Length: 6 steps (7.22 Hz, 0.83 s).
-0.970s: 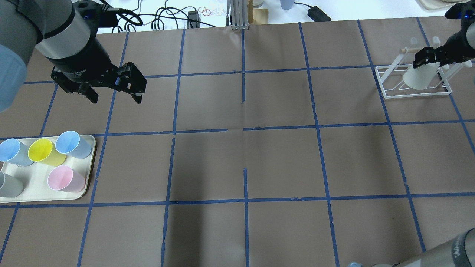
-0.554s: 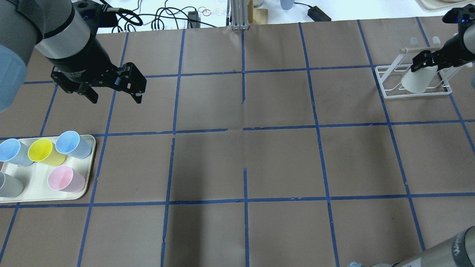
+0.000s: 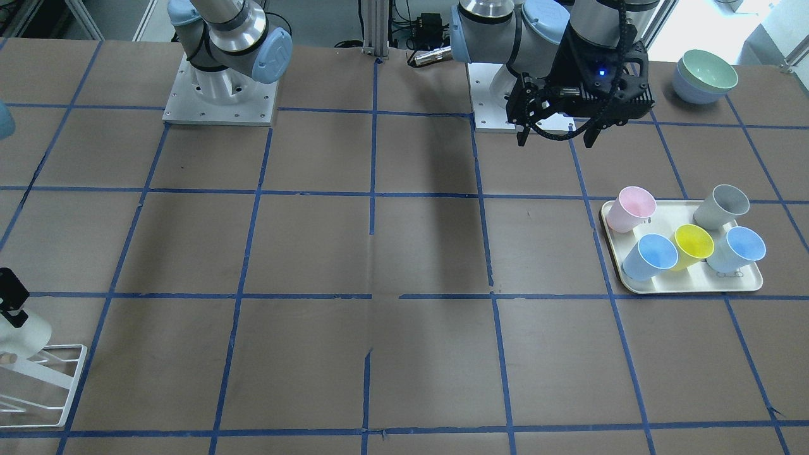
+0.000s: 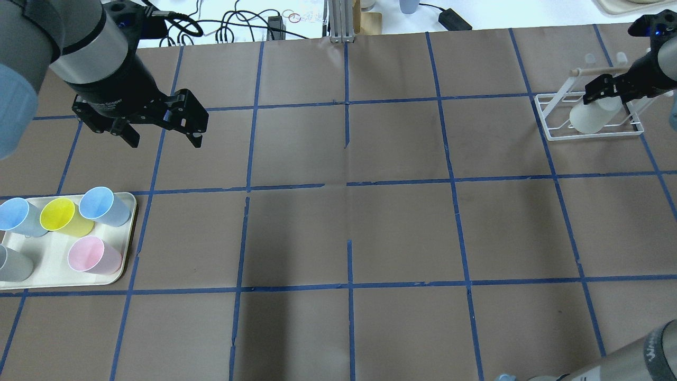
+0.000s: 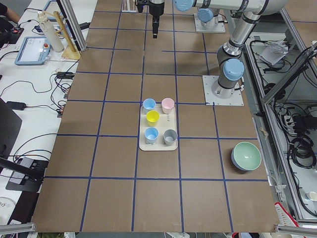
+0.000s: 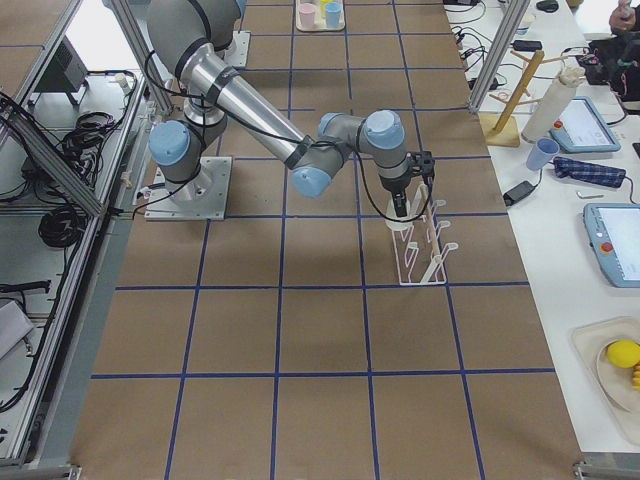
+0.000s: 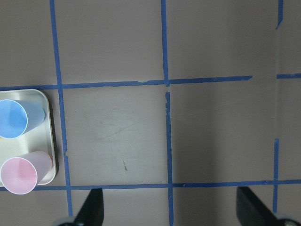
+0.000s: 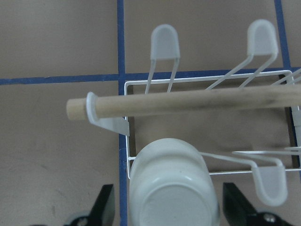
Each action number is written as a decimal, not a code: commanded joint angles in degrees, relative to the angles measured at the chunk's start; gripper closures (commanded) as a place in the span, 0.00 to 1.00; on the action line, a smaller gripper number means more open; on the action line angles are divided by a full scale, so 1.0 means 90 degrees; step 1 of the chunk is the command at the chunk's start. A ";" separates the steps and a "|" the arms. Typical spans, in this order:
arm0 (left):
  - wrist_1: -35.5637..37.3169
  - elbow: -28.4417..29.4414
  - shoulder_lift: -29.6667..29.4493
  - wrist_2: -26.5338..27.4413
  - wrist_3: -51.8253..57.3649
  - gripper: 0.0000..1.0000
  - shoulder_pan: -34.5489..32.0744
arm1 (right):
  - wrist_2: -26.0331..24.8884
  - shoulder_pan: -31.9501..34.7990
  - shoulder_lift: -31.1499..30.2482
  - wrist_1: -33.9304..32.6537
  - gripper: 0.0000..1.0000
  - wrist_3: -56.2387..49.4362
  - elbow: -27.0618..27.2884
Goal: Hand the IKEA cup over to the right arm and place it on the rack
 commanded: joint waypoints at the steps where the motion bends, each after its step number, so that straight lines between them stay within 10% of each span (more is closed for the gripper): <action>1: 0.0000 0.0000 0.0000 0.0009 0.0000 0.00 0.0010 | -0.0053 0.0018 -0.0092 0.0107 0.00 -0.0008 -0.0072; 6: 0.0000 0.0000 0.0000 0.0000 0.0000 0.00 0.0000 | -0.1021 0.0212 -0.2558 0.4138 0.00 0.0857 -0.0043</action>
